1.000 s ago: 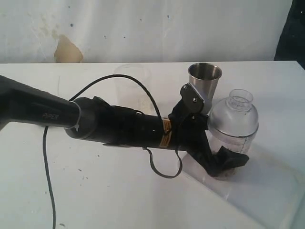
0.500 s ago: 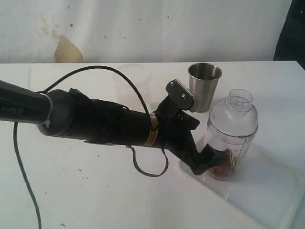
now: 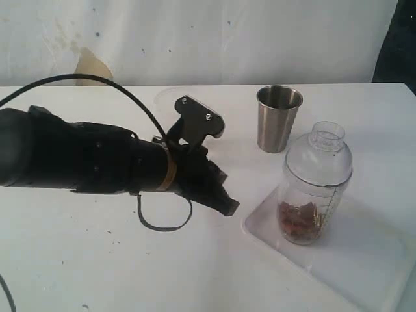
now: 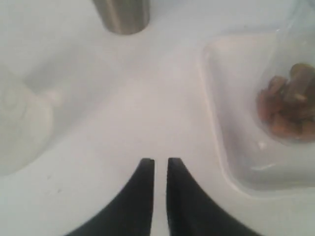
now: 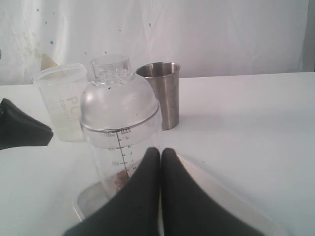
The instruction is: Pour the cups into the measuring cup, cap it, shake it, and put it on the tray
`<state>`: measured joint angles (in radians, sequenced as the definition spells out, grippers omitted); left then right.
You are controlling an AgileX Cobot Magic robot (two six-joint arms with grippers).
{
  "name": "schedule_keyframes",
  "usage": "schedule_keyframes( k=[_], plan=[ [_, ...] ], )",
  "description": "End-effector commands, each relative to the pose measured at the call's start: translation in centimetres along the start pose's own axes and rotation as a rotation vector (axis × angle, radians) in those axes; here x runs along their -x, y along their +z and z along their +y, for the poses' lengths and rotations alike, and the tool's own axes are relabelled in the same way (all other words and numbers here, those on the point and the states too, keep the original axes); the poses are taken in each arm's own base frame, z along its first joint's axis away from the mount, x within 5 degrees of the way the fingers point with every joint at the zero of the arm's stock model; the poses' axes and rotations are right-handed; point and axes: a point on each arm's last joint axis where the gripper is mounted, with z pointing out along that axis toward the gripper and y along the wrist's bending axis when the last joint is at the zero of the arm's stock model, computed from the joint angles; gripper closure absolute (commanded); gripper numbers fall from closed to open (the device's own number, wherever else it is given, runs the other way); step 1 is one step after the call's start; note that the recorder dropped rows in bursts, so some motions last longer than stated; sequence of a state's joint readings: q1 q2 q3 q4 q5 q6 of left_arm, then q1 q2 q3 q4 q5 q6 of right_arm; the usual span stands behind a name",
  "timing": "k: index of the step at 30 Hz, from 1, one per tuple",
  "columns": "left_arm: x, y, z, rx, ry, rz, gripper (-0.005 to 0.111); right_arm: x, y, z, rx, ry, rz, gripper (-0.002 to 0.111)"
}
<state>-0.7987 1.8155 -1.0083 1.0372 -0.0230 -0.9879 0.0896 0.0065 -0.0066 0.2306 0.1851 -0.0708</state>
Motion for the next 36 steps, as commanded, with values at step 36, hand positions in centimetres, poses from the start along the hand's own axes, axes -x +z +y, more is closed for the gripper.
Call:
schedule_keyframes(
  k=[36],
  plan=[
    [-8.0,-22.6,14.4,0.452,-0.821,-0.107,0.107,-0.1,0.0,0.0,0.001,-0.007,-0.007,0.108]
  ],
)
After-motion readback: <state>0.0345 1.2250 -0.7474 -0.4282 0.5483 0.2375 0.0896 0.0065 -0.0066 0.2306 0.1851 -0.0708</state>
